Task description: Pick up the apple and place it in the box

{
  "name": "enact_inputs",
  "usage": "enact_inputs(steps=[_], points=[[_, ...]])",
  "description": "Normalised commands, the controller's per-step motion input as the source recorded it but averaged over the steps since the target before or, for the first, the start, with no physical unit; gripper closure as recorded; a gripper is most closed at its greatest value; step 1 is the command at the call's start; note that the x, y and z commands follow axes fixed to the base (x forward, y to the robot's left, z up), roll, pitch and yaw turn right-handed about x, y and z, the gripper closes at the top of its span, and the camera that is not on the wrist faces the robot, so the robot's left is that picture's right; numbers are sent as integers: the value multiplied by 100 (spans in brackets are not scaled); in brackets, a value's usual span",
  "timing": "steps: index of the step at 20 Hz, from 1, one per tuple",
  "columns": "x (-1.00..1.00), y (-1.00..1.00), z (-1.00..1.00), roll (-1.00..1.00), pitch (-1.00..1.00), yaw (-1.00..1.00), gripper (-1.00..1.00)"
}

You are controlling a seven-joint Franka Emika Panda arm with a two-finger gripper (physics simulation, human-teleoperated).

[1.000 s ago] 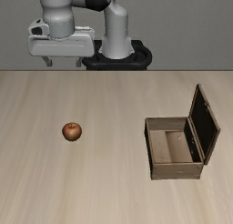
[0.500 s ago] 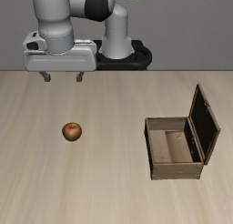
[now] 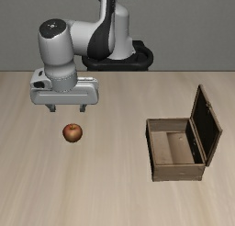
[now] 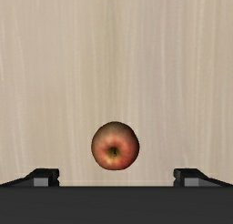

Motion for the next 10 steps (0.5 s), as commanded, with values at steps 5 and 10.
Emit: enact_inputs(steps=[5,10], points=[[0,0,-100,0,0,0,-100],[0,0,-80,0,0,0,100]])
